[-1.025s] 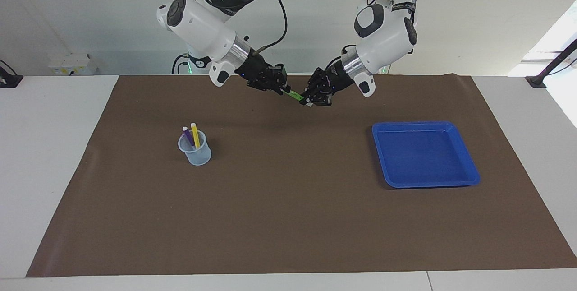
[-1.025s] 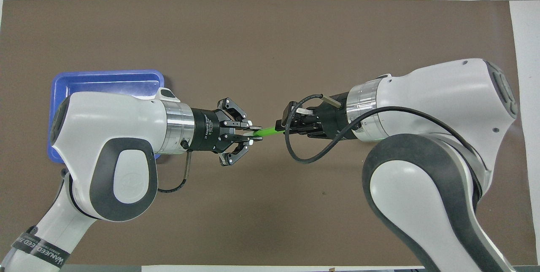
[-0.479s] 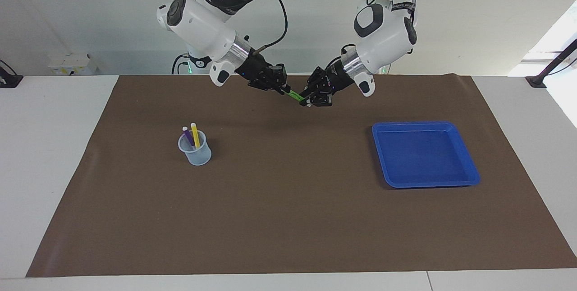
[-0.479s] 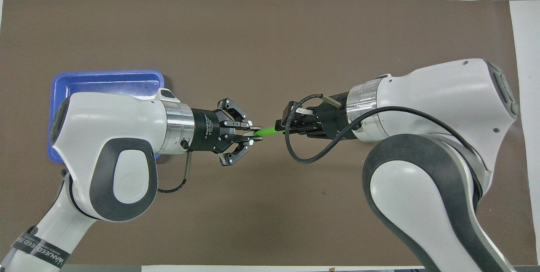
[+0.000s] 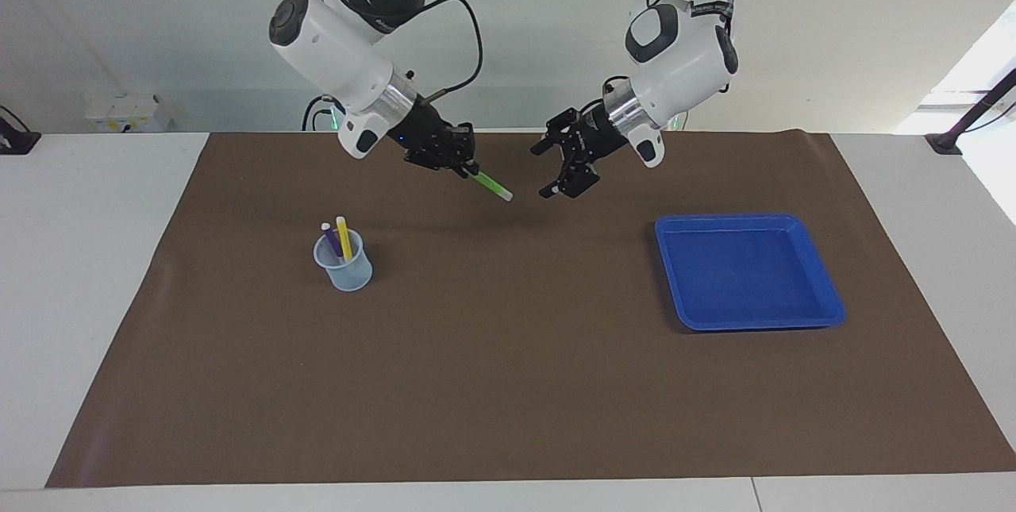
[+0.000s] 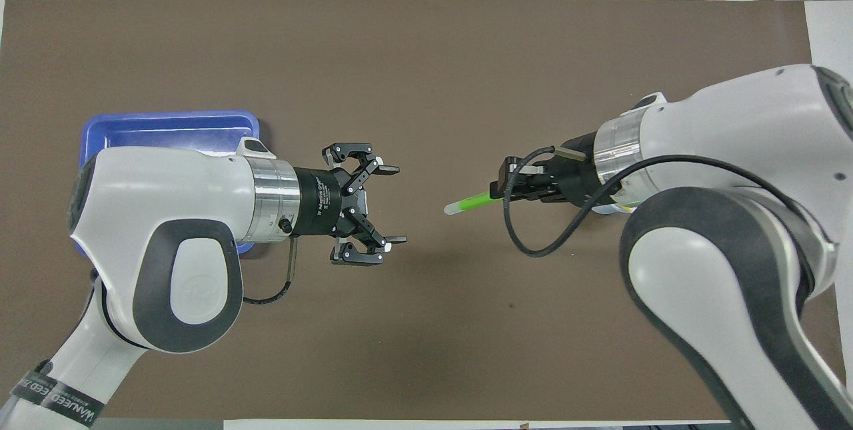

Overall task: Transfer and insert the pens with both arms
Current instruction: 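Insert the green pen into the cup with the right gripper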

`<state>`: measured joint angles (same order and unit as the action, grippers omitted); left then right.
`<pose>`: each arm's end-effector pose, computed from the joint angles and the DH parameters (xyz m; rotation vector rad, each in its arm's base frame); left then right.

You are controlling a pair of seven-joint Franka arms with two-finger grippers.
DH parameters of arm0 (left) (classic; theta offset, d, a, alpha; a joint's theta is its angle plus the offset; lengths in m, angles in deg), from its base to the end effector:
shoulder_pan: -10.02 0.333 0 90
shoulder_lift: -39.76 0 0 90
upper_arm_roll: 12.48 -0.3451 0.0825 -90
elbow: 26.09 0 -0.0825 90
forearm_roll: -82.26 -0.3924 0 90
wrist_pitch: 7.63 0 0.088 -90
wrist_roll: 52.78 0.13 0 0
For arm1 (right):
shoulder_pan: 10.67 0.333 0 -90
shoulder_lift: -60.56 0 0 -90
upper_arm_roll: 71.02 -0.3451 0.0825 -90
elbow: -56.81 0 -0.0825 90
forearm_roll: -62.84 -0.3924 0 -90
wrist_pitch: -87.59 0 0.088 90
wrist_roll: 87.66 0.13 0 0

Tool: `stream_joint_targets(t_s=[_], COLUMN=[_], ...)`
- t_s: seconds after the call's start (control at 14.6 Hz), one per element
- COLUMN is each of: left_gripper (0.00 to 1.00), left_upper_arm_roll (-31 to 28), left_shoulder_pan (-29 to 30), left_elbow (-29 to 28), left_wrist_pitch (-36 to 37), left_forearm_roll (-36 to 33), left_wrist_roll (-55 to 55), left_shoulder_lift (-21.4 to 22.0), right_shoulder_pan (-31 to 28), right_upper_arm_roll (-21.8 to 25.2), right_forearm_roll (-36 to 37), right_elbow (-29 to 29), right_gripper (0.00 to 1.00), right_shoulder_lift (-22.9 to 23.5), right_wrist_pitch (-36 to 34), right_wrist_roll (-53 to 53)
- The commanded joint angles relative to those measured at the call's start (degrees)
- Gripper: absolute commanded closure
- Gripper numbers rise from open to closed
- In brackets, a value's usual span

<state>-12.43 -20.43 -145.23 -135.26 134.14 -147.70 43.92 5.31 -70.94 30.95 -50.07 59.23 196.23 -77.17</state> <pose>0.4715 -0.3227 0.5017 1.7208 1.8119 -0.7768 0.5377 0.2054 0.5430 -2.6088 0.0955 0.0939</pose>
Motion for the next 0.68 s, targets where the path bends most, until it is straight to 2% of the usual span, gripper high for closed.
stream_joint_targets(t_s=[0.0, 0.21, 0.41, 0.62], left_gripper=[0.00, 0.00, 0.00, 0.00], left_upper_arm_roll=[-0.31, -0.31, -0.22, -0.31], left_shoulder_pan=[0.05, 0.05, -0.04, 0.04], left_elbow=[-1.10, -0.57, -0.57, -0.57], left_wrist_pitch=[-1.13, -1.92, -2.01, -2.09], left_forearm_roll=[-0.02, -0.02, -0.02, -0.20], left_wrist_roll=[-0.26, -0.35, -0.35, -0.17], left_shoulder_lift=[1.46, 1.11, 1.03, 1.11], right_shoulder_pan=[-4.64, -7.55, -8.42, -10.71], right_upper_arm_roll=[-0.26, -0.26, -0.17, -0.26], right_forearm_roll=[8.04, 17.00, 25.46, 26.53], right_elbow=[9.03, 17.13, 16.27, 13.20], right_gripper=[1.00, 1.00, 1.00, 1.00], right_shoulder_lift=[3.87, 7.39, 7.75, 8.19], right_wrist_pitch=[-7.54, -14.41, -12.24, -10.04], right_wrist_roll=[-7.82, -17.21, -32.85, -35.97])
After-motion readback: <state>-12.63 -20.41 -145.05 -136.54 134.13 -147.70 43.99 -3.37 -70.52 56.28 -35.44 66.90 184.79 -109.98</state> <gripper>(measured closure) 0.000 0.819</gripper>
